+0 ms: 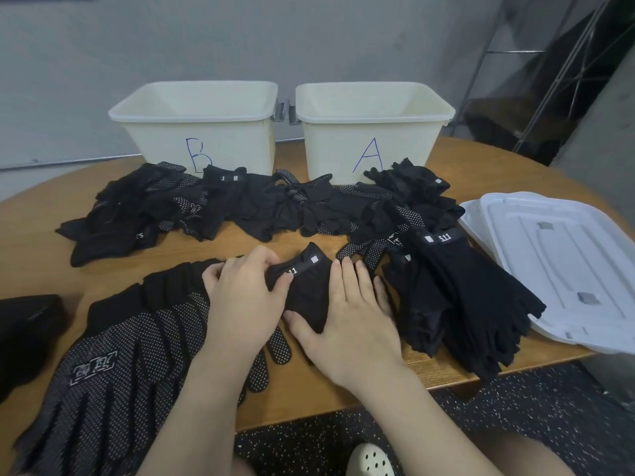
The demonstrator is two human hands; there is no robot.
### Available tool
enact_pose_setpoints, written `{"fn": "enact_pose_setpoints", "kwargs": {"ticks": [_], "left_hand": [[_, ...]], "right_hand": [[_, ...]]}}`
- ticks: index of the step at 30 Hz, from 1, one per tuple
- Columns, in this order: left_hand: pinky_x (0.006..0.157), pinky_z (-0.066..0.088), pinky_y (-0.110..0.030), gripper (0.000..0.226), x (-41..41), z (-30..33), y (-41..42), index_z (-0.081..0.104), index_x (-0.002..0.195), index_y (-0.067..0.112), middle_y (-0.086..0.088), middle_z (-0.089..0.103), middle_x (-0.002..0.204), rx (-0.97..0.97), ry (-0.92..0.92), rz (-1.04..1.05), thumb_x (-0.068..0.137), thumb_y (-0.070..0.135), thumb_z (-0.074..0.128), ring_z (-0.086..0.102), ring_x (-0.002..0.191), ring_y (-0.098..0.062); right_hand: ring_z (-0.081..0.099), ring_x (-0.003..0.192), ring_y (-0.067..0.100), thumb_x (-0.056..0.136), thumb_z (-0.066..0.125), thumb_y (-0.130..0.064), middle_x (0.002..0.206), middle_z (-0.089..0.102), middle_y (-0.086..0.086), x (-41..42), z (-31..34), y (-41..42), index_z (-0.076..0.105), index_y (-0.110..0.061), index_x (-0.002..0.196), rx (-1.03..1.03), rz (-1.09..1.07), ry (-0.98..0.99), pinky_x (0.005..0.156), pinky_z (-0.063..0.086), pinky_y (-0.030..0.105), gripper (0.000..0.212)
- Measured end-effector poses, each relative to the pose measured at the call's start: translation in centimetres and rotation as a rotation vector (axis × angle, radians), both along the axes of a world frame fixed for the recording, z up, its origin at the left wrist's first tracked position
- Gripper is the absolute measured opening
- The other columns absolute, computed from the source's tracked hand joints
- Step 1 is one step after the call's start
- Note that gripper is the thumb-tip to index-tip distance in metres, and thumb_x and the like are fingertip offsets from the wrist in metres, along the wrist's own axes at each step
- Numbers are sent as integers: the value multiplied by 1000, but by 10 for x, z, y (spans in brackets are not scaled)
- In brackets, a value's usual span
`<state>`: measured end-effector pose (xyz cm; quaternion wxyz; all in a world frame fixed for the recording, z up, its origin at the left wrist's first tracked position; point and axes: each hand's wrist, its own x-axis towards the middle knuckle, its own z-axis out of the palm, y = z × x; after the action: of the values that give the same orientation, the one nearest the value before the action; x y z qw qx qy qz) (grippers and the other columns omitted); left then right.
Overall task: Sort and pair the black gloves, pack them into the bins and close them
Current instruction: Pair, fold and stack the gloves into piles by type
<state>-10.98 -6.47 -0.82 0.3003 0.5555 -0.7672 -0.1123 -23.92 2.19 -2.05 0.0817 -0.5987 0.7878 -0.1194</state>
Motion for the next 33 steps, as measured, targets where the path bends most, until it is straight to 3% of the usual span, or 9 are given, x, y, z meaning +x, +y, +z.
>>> {"fn": "enact_pose_setpoints", "kwargs": {"ticks": [5, 12, 16, 18, 20, 22, 26, 30, 33], "left_hand": [[110, 25, -43, 46, -7, 4, 1, 62, 130, 22, 6, 58, 119, 49, -249, 2, 96, 53, 57, 45, 121, -21], [104, 22, -40, 30, -7, 6, -10, 60, 98, 29, 15, 50, 98, 136, -226, -84, 89, 57, 68, 42, 112, -17], [103, 21, -35, 30, -5, 3, -3, 49, 85, 32, 16, 57, 81, 118, -59, -139, 86, 42, 78, 49, 96, -10], [103, 32, -37, 33, -1, 5, -1, 47, 83, 33, 12, 63, 75, 182, 61, -175, 86, 34, 80, 58, 84, -8], [86, 53, -38, 31, 5, 8, 0, 50, 86, 33, 10, 69, 76, 278, 225, -235, 87, 25, 80, 65, 75, -6], [72, 61, -43, 26, 11, 13, 3, 54, 94, 30, 8, 73, 83, 324, 341, -294, 90, 20, 79, 70, 76, -10], [73, 63, -38, 26, 18, 19, 8, 59, 103, 29, 3, 76, 89, 329, 529, -356, 89, 19, 79, 74, 81, -15], [84, 62, -28, 48, 24, 21, 12, 61, 129, 25, 1, 79, 110, 365, 808, -363, 89, 4, 77, 75, 103, -15], [87, 60, -28, 44, 29, 26, 17, 65, 133, 20, -2, 77, 120, 414, 959, -372, 94, 0, 69, 73, 112, -20]], "right_hand": [[-12, 158, 20, 90, 12, -81, 173, -5, 4, 1, 2, -2, -8, -10, 163, 4, -2, 21, 129, -3, 48, 104], [16, 154, 20, 86, 31, -84, 165, 27, 0, 0, 11, -1, 19, -14, 161, -80, -19, 23, 126, 3, 46, 103], [17, 154, 14, 98, 43, -65, 161, 33, -2, -7, 14, -2, 26, -14, 157, -142, 26, -87, 128, 0, 42, 80], [20, 152, 12, 104, 45, -48, 159, 36, -2, -10, 16, -3, 29, -13, 156, -210, 47, -183, 129, 0, 37, 65], [26, 150, 10, 106, 45, -40, 157, 41, -3, -12, 19, -5, 30, -13, 156, -268, 59, -273, 129, 3, 36, 59], [37, 142, 5, 105, 47, -42, 147, 50, -10, -12, 23, -8, 40, -19, 150, -316, 81, -380, 129, 9, 37, 52], [51, 119, -1, 100, 47, -54, 117, 60, -20, -4, 28, -9, 55, -29, 127, -428, 97, -583, 122, 30, 46, 37], [55, 121, 6, 105, 49, -45, 124, 61, -15, 4, 27, -12, 56, -24, 134, -545, 42, -664, 110, 44, 41, 36], [55, 120, 0, 106, 48, -46, 124, 61, -16, 10, 29, -12, 58, -22, 136, -539, 23, -720, 106, 46, 30, 40]]}}
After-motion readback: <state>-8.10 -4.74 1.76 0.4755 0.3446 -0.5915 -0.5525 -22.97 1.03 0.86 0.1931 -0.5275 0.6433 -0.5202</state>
